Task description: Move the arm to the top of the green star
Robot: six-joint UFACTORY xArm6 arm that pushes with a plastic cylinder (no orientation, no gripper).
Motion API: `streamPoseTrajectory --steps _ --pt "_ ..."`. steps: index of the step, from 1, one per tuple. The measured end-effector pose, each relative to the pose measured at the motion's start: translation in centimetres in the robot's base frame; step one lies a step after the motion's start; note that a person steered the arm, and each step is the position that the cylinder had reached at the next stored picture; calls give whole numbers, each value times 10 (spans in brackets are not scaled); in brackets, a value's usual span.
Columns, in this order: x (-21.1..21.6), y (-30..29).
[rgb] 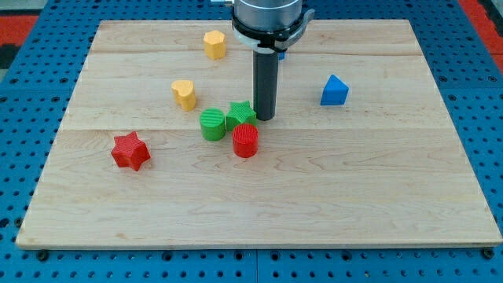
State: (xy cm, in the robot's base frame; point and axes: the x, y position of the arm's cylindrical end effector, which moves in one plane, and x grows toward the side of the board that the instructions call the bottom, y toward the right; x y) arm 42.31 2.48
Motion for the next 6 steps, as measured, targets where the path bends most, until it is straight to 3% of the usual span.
streamPoseTrajectory --steps 1,6 --pt "-17 24" --pt "-75 -85"
